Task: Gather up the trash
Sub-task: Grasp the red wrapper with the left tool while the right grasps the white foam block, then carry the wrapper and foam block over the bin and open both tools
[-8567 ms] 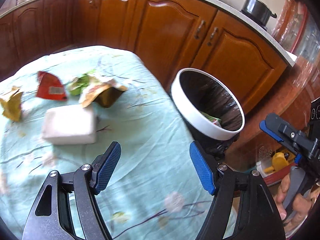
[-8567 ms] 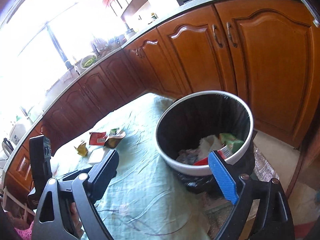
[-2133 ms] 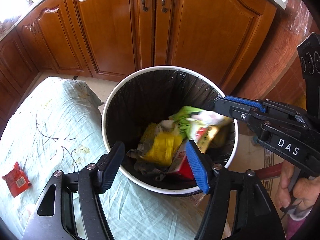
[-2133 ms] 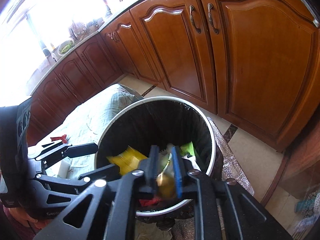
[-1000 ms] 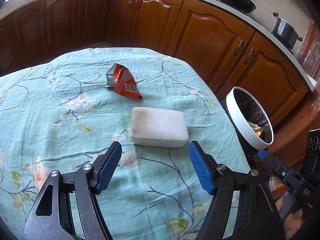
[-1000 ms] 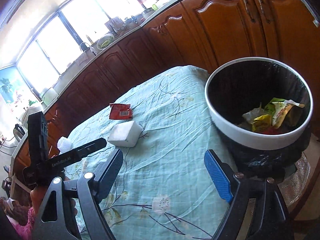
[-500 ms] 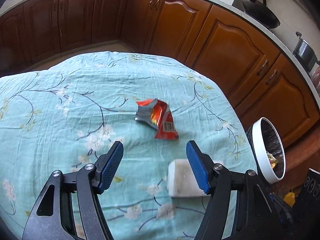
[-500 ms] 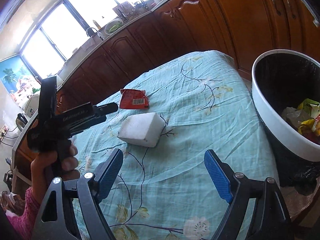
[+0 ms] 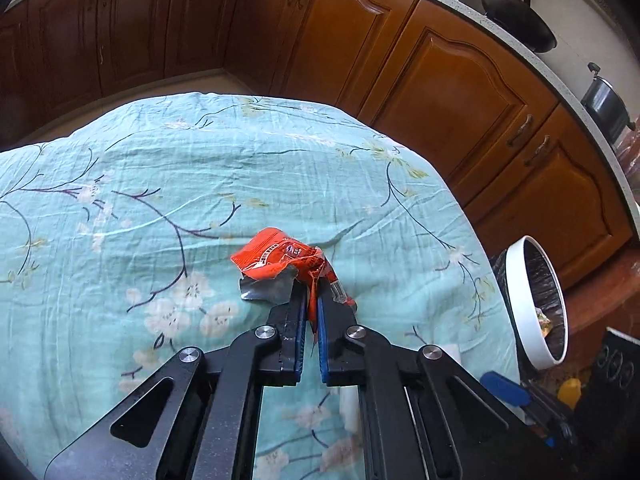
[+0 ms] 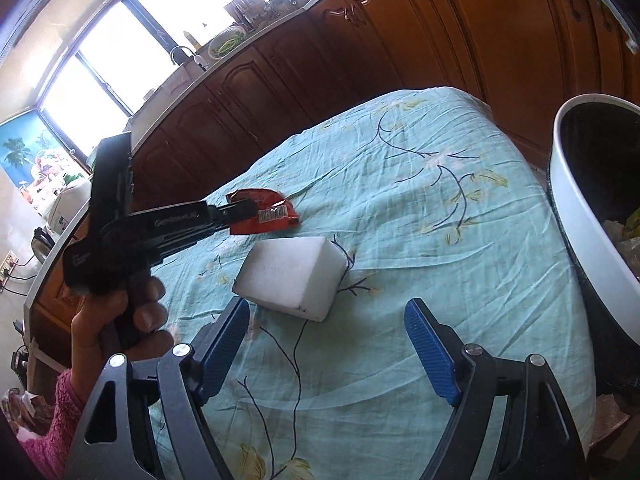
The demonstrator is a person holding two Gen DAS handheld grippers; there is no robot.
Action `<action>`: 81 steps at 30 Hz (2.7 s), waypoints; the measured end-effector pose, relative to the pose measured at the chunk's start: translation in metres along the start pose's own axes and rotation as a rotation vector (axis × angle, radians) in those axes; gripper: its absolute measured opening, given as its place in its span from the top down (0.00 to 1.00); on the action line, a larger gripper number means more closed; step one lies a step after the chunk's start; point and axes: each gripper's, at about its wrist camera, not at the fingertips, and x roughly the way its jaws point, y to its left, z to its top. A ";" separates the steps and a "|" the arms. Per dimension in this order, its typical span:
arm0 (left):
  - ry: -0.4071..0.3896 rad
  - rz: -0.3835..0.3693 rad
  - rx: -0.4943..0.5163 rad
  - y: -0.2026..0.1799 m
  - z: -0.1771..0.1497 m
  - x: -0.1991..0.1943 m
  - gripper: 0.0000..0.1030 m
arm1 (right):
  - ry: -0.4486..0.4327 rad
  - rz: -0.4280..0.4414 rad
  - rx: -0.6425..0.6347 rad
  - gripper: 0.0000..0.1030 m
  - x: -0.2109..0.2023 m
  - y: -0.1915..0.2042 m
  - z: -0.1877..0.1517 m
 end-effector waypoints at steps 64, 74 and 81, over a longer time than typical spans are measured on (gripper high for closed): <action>-0.083 0.027 -0.073 0.052 -0.109 -0.126 0.96 | 0.195 0.135 -0.136 0.50 0.045 0.090 -0.045; -0.035 -0.045 0.071 -0.024 -0.104 -0.101 0.96 | 0.031 0.048 -0.057 0.51 -0.031 0.032 -0.032; 0.033 -0.084 0.217 -0.100 -0.101 -0.070 0.96 | -0.080 -0.060 -0.030 0.51 -0.097 -0.013 -0.023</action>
